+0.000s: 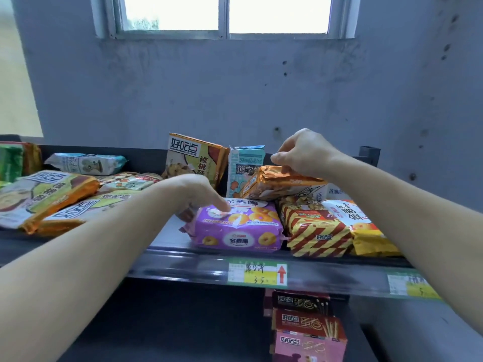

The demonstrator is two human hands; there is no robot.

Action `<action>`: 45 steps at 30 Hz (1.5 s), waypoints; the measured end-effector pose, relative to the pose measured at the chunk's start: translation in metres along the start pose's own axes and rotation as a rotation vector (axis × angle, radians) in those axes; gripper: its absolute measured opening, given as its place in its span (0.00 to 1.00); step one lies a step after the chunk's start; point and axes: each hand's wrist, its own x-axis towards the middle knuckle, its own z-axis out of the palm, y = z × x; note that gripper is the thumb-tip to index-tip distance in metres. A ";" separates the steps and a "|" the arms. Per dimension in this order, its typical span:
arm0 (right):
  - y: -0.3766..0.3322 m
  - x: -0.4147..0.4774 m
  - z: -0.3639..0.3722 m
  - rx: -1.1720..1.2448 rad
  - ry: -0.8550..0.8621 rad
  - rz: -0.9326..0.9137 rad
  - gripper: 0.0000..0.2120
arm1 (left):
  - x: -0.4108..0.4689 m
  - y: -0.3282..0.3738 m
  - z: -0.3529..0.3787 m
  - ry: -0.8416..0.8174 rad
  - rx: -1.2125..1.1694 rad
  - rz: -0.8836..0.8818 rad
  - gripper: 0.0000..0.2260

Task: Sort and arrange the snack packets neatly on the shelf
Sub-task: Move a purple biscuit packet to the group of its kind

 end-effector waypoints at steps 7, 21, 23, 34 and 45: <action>-0.031 -0.019 0.021 -0.106 -0.457 0.271 0.14 | 0.007 -0.019 0.003 -0.203 -0.259 -0.035 0.15; -0.080 -0.035 0.073 0.002 -0.363 0.519 0.19 | -0.013 -0.073 -0.034 0.067 -0.521 0.257 0.15; -0.092 -0.032 0.081 0.095 -0.322 0.507 0.16 | -0.012 -0.088 -0.046 0.121 -0.543 0.305 0.15; -0.177 0.020 0.135 0.252 -0.046 0.173 0.12 | -0.018 -0.167 -0.127 0.402 -0.822 0.530 0.18; -0.293 0.071 0.225 0.548 -0.064 -0.158 0.09 | -0.031 -0.255 -0.220 0.850 -0.743 0.495 0.22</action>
